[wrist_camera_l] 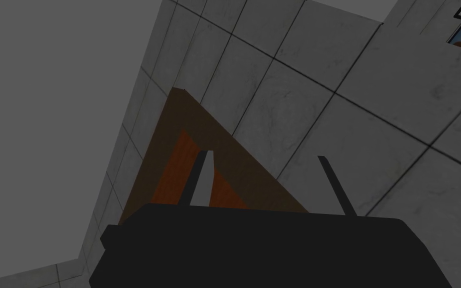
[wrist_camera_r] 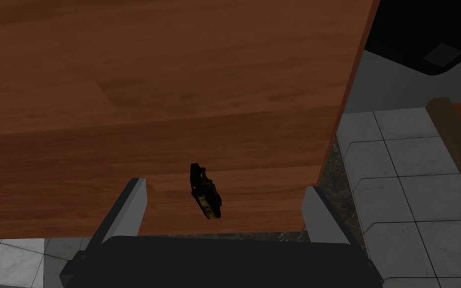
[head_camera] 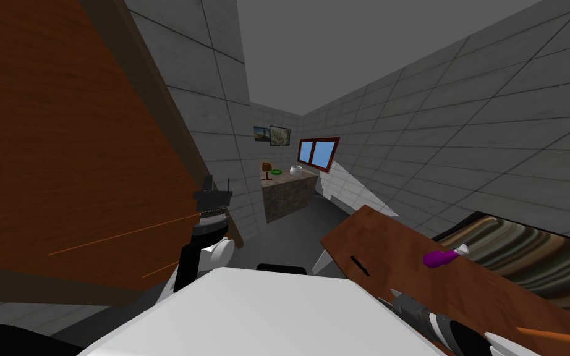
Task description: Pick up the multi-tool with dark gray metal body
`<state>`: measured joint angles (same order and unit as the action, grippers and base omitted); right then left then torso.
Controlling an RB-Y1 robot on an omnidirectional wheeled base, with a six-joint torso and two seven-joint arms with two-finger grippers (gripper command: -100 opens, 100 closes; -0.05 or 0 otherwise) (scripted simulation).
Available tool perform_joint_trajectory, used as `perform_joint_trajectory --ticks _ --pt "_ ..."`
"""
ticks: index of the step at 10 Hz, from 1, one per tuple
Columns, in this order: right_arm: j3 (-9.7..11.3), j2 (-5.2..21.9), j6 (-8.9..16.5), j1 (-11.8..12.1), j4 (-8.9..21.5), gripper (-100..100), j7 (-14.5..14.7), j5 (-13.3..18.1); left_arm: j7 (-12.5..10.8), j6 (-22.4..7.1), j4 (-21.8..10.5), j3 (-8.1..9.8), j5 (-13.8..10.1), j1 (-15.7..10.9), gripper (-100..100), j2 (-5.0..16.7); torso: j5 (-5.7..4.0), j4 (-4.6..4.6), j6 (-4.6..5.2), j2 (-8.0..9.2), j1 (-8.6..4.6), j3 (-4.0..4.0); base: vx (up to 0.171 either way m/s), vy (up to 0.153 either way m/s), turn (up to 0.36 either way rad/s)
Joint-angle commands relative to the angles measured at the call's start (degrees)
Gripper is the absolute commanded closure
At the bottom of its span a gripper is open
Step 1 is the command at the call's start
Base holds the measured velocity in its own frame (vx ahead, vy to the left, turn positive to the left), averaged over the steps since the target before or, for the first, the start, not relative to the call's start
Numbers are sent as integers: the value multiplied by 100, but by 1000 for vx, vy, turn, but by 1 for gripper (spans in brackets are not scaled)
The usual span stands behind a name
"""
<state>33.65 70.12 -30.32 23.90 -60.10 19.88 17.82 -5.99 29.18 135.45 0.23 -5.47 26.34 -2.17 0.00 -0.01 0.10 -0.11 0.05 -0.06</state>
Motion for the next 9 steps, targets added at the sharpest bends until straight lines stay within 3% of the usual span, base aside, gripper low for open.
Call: perform_joint_trajectory --ticks 1,9 --pt "1 0 1 -1 1 -100 -1 1 0 0 0 0 0 0 0 0 0 0 0 0 0 0 2 6 23" --pt "44 30 13 24 46 -100 27 41 0 0 0 0 0 0 0 0 0 0 0 0 0 0 3 -1 -3"
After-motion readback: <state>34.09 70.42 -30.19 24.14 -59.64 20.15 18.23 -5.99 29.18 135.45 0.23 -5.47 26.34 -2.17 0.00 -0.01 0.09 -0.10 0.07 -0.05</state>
